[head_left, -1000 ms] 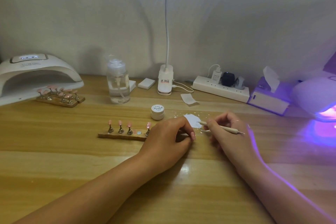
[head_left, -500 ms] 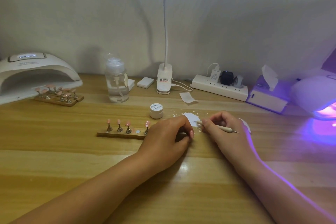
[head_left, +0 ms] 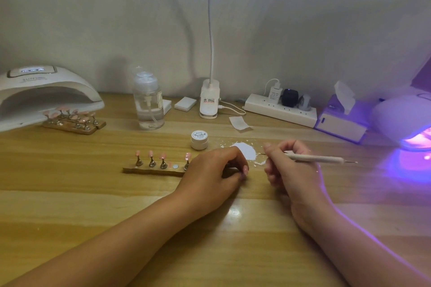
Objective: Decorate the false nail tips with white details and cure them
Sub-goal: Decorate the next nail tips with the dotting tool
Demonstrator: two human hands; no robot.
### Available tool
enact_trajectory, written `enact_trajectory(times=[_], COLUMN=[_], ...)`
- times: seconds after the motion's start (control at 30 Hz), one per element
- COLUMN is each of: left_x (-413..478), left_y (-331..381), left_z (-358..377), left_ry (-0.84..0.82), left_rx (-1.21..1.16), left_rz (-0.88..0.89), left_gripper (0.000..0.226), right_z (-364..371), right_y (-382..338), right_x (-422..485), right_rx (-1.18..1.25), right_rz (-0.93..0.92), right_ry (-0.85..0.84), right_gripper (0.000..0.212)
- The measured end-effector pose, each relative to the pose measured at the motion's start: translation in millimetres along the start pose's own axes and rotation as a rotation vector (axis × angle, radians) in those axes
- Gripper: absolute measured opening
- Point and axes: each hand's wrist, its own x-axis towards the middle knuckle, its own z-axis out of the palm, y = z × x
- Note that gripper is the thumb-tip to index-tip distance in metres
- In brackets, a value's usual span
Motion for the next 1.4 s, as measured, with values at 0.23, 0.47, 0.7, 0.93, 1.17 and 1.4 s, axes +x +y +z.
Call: enact_trajectory(times=[0.23,0.47,0.7,0.93,1.17,1.4], left_x=[-0.1,-0.1,-0.3,-0.5,-0.4,-0.2], left_y=[-0.4,0.0,0.7,0.8,0.5,0.5], left_z=[1.0,0.6,0.0,0.1,0.4,0.3], left_ry=[0.017,0.012,0.014,0.01,0.008,0.001], left_rx=[0.014,0.016,0.038,0.046,0.039,0.008], left_rz=[0.012,0.002,0.006,0.006,-0.002,-0.013], left_gripper=[0.013,0.01,0.009,0.012,0.013,0.012], right_z=[5.2,4.9,5.1,5.9,4.3,0.0], right_y=[1.1,3.7,5.2,3.4,2.7,8.8], right_x=[-3.6,-2.4,-2.3,-3.3,-2.3,3.2], right_rx=[-0.166,-0.214,-0.241,-0.248,-0.117,-0.193], right_rz=[-0.051,-0.043,-0.049,-0.059,-0.077,-0.245], right_ry=[-0.056,-0.102,-0.11,-0.118,-0.012,0.052], right_gripper=[0.036,0.026,0.026,0.023,0.038,0.027])
